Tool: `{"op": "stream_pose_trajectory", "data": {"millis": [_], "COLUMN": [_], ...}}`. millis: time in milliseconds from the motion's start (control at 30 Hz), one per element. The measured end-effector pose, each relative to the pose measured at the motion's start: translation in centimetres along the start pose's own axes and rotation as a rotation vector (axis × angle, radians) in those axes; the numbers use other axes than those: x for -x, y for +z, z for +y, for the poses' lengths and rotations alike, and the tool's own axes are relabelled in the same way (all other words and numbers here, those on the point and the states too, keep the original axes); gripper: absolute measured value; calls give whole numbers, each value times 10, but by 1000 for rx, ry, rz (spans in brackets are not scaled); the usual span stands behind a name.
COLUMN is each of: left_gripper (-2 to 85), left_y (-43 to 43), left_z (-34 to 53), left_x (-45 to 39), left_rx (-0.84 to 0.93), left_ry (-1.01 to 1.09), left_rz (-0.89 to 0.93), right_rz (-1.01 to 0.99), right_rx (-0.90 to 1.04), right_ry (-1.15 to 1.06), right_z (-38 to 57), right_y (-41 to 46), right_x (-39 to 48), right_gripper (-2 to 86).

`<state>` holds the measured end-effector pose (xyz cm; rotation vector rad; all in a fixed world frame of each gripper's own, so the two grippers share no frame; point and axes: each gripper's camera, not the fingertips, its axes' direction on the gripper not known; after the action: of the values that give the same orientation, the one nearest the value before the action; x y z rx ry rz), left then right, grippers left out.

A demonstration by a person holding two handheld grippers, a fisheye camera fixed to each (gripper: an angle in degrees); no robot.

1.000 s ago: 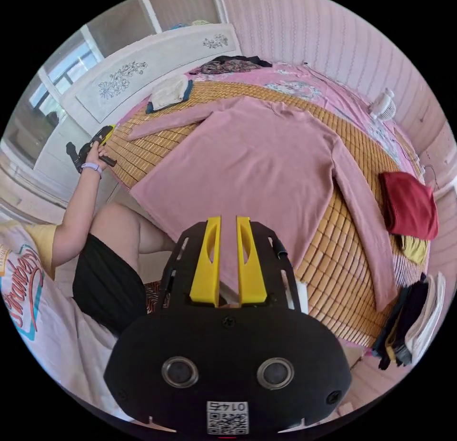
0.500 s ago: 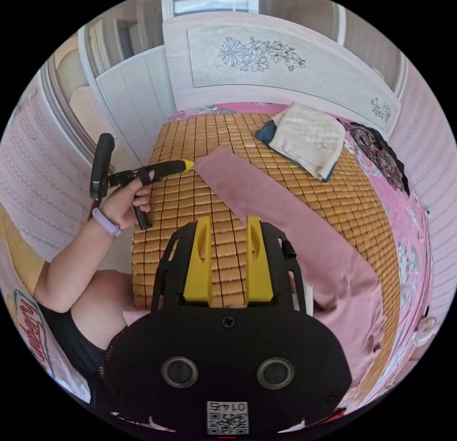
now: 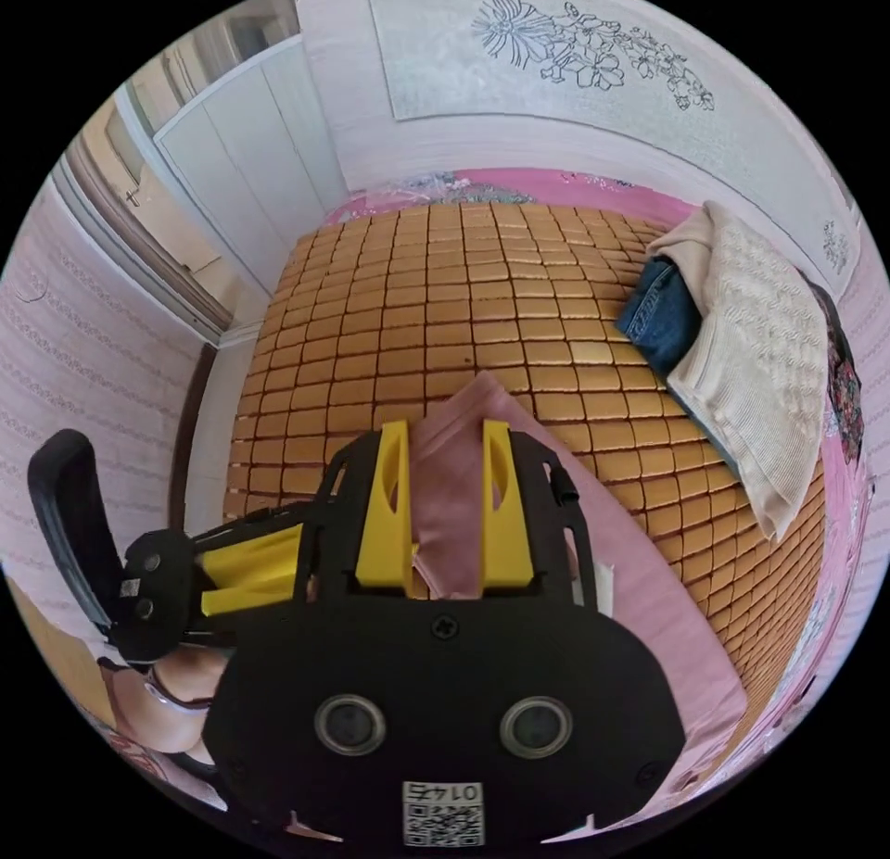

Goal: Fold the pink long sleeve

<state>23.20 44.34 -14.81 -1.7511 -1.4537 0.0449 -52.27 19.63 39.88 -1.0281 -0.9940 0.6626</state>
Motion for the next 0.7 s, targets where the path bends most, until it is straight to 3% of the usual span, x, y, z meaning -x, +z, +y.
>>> {"op": "stream_pose_trajectory", "data": {"millis": [200, 333, 467, 533, 600, 700], "left_gripper": [-5, -8, -5, -3, 11, 35], "left_y": [1, -6, -31, -33, -24, -4], "left_z": [-14, -20, -24, -27, -24, -18], "left_x": [-21, -41, -89, -123, -170, -219], "left_rx": [3, -43, -179, -145, -82, 34], "left_ry": [57, 157, 357, 471, 609, 716], "left_rz": [-6, 25, 222, 285, 306, 397], "right_rz": [102, 30, 8, 43, 195, 342], "right_rx": [-88, -164, -395, -463, -596, -647], "right_ry": [-43, 58, 168, 207, 268, 380], "right_z": [21, 41, 97, 139, 213, 314], "right_y": [-11, -44, -138, -184, -254, -340], "right_x": [3, -19, -51, -63, -69, -63], "right_gripper": [51, 44, 40, 39, 36, 35]}}
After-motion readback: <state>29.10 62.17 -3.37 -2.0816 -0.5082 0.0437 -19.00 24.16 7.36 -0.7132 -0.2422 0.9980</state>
